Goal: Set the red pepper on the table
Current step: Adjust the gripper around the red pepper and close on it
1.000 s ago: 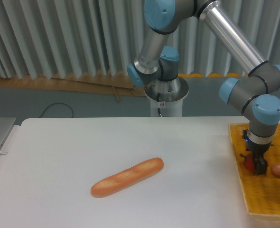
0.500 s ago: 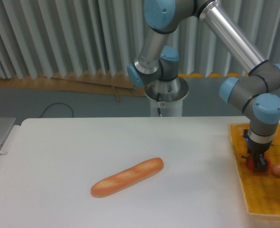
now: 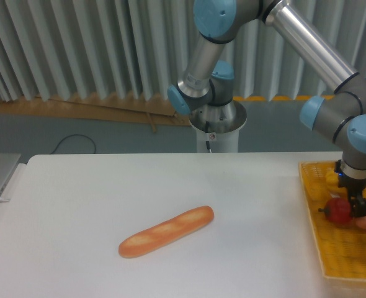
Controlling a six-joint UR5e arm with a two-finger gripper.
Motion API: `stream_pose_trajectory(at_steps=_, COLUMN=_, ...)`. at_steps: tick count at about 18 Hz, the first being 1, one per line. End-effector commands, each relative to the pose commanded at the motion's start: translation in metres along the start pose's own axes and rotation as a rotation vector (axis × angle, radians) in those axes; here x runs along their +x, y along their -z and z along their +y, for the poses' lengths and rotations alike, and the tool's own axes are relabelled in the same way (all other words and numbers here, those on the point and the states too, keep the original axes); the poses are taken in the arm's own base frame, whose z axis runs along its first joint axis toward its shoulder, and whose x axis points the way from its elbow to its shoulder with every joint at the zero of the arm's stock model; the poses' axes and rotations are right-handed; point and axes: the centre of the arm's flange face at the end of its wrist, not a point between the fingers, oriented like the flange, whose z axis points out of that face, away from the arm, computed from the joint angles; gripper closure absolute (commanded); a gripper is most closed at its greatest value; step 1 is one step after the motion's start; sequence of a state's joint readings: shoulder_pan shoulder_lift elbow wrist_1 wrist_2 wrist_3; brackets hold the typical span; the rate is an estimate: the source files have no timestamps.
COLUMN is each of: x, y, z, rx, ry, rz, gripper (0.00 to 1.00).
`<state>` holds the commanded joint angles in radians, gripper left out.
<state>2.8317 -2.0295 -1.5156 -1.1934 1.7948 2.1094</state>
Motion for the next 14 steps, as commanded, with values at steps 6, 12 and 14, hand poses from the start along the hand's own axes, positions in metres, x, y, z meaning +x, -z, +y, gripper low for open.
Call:
stream_pose_trajectory(at_steps=6, x=-0.007, y=-0.001, z=-0.011, rx=0.001, ry=0.012, rz=0.000, gripper=0.00)
stream_pose_trajectory(at_steps=12, x=-0.016, y=-0.002, z=-0.030, rx=0.000, ry=0.016, rz=0.001, gripper=0.00)
stream_pose_trajectory(at_steps=14, x=-0.016, y=-0.003, z=-0.030, rx=0.001, ry=0.027, rz=0.002, gripper=0.00)
